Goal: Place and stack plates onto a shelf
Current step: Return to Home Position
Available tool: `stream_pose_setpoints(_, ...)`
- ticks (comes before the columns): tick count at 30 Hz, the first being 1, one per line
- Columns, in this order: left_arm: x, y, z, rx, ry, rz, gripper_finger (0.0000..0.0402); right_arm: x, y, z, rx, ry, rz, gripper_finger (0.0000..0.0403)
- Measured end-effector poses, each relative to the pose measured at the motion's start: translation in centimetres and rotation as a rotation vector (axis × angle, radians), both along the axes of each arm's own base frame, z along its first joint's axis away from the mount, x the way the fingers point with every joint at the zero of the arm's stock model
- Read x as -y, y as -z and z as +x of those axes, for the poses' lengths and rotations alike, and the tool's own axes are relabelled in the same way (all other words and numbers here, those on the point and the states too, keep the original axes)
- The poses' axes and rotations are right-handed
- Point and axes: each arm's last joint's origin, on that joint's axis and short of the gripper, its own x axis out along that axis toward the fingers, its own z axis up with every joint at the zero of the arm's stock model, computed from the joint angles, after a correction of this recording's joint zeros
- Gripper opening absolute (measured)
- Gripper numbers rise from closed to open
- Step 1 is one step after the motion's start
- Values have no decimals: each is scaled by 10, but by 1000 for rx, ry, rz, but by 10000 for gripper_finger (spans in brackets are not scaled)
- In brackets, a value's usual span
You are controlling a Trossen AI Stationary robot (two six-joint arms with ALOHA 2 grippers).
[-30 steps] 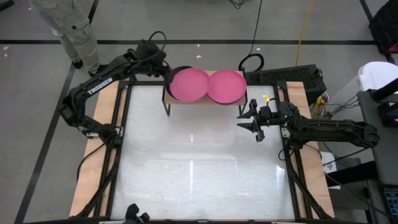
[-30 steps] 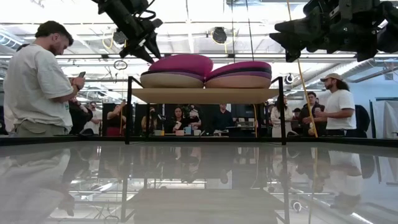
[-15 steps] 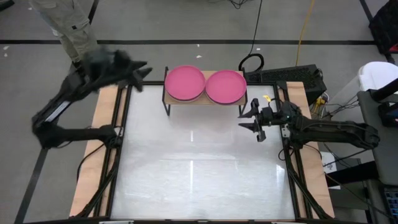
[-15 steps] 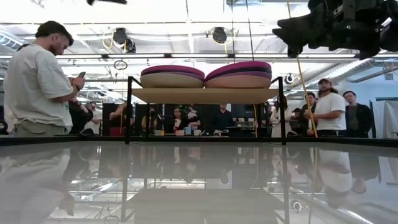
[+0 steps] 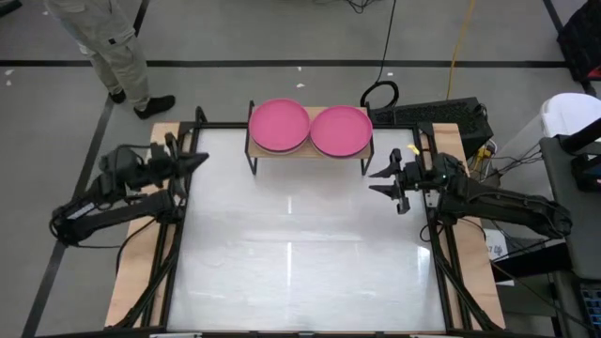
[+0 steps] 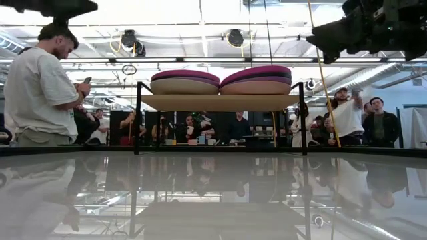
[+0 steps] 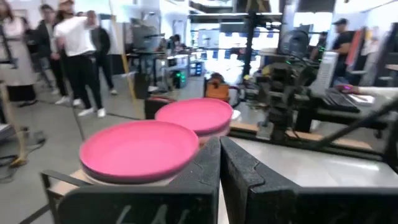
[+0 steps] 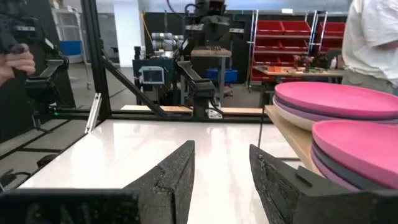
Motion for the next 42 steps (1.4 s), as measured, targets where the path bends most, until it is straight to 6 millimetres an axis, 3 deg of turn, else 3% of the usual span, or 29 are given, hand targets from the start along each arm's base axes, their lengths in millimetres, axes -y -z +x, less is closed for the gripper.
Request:
stream_pose_setpoints(7, 6, 26, -13, 42, 15, 48, 5, -4, -2, -21, 4, 53, -1, 134)
stream_pose_setpoints(16, 8, 44, -6, -8, 155, 74, 4, -3, 4, -51, -21, 513, -76, 102)
stream_pose_setpoints(22, 3, 67, 7, -39, 173, 62, 4, -5, 11, -53, -57, 482, -65, 52)
stream_pose_setpoints(29, -3, 95, 23, 53, 191, 85, 4, -1, 36, -42, 11, 445, -64, 6)
stream_pose_setpoints(31, -4, 103, 27, 63, 199, 90, 4, 0, 46, -39, 24, 430, -67, 2)
stream_pose_setpoints(34, -6, 118, 31, 63, 201, 71, 4, 0, 42, -39, 91, 431, -80, 3)
stream_pose_setpoints(36, -6, 125, 33, 83, 203, 58, 4, 0, 47, -39, 37, 434, -71, 3)
stream_pose_setpoints(42, -7, 126, 33, 83, 206, 12, 4, 0, 52, -38, -8, 430, -52, 0)
